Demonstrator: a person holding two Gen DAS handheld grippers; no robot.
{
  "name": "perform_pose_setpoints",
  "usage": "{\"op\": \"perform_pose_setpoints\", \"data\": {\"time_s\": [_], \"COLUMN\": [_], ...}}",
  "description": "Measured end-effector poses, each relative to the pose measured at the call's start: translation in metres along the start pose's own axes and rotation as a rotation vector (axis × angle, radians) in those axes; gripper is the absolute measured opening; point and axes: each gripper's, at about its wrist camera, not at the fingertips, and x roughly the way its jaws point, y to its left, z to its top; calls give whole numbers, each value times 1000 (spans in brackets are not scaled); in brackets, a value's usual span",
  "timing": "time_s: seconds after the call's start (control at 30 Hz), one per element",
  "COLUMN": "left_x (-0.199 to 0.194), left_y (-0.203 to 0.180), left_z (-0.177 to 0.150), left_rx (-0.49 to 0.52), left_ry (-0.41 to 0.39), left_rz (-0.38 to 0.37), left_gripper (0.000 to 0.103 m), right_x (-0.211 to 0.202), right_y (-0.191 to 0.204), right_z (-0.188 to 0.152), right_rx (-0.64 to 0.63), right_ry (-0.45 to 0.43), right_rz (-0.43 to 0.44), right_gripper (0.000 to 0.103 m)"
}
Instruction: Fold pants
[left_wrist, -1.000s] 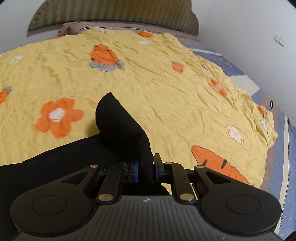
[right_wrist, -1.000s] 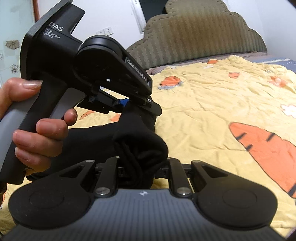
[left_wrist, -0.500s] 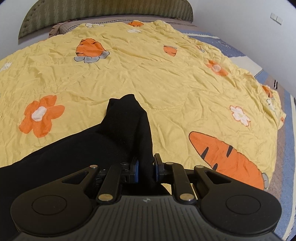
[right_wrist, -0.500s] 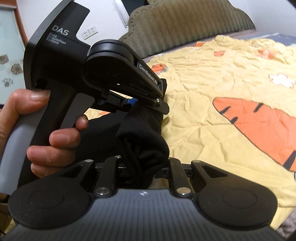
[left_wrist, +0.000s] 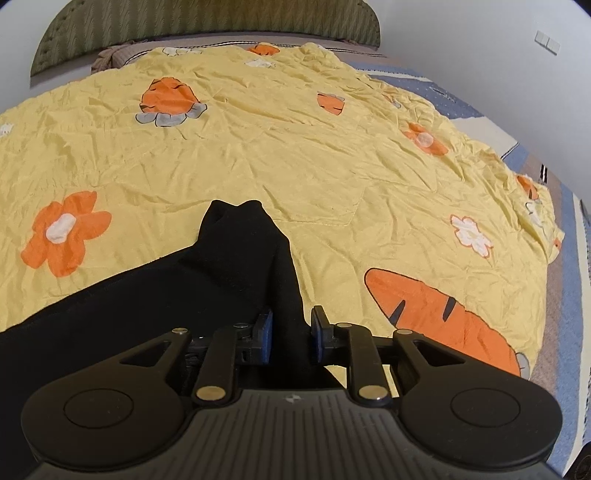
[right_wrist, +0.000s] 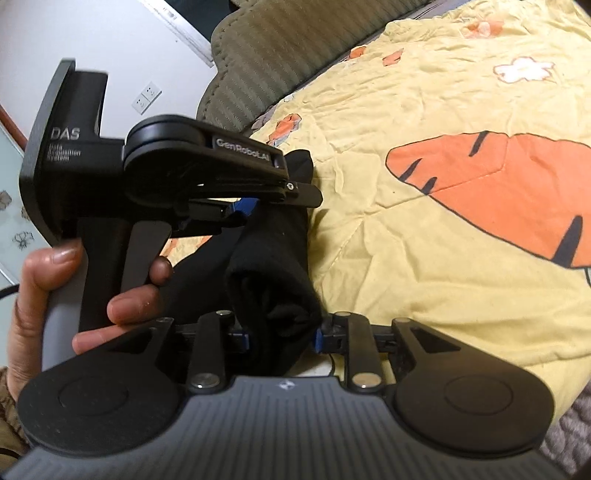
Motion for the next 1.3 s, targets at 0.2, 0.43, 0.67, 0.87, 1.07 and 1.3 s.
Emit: {"op": "perform_pose_setpoints", "data": {"time_s": [0.2, 0.43, 0.67, 0.87, 1.07, 1.3], "left_x": [-1, 1, -13, -50, -71, -70], "left_y": [4, 7, 13, 13, 46, 103], "left_z": [1, -1, 4, 5, -22, -56], "left_rx": [-28, -46, -103, -94, -129, -146], "left_ry": [-7, -9, -31, -160, -236, -280], "left_rz": [-33, -45, -98, -105, 73, 420], "left_gripper": [23, 24, 24, 24, 30, 30], "right_x": [-7, -54, -67, -62, -44, -36], "right_y": [-2, 7, 8, 10, 14, 29], "right_z": [3, 0, -1, -2, -3, -17], "right_rx": [21, -329, -445, -468, -453, -557], "right_ry": [-12, -52, -71, -85, -80, -240], "right_rz": [7, -81, -167, -154, -147, -410], "right_gripper": [35, 39, 40, 39, 43, 74]}}
